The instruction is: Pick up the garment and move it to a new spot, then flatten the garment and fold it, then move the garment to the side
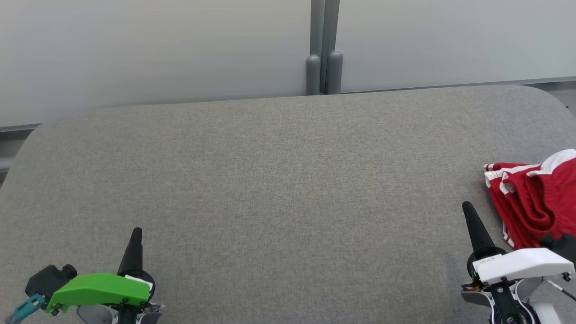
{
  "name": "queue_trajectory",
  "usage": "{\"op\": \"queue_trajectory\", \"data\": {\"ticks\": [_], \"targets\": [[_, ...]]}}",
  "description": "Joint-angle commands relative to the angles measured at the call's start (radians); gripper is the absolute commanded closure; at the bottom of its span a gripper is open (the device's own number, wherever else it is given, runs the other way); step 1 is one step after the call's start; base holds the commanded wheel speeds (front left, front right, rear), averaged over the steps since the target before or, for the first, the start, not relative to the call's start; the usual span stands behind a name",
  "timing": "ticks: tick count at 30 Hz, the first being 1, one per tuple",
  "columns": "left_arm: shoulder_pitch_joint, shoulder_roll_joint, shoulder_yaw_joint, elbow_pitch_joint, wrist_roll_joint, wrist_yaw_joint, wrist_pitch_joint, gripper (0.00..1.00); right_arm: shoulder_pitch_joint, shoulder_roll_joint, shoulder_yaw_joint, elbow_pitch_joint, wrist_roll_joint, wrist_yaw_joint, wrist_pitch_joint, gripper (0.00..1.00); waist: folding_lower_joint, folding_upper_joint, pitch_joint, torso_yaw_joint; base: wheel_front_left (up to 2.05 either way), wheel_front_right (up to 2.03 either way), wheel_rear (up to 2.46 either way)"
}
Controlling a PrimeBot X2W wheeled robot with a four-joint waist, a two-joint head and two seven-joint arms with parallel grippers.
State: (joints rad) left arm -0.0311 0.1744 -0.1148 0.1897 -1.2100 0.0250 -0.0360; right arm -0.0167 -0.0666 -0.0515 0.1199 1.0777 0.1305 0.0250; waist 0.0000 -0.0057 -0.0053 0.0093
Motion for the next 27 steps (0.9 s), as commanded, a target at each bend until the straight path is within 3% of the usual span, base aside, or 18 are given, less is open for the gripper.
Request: {"op": "queue_trajectory", "data": {"ticks": [1, 27], "targets": [[-0.028, -0.003, 0.018, -0.005, -0.032, -0.013, 0.008, 1.0, -0.024, -0.006, -0.004, -0.003, 0.037, 0.0, 0.003, 1.0, 0.0, 0.0027, 0.0, 0.0, 0.0, 0.0, 0.0], [-0.056, -0.052, 0.105, 0.026, -0.218, -0.083, 0.071, 1.0, -0.045, -0.011, -0.016, 0.045, 0.287, 0.0, 0.024, 1.0, 0.0, 0.0039, 0.003, -0.004, 0.0, 0.0, 0.0]]}}
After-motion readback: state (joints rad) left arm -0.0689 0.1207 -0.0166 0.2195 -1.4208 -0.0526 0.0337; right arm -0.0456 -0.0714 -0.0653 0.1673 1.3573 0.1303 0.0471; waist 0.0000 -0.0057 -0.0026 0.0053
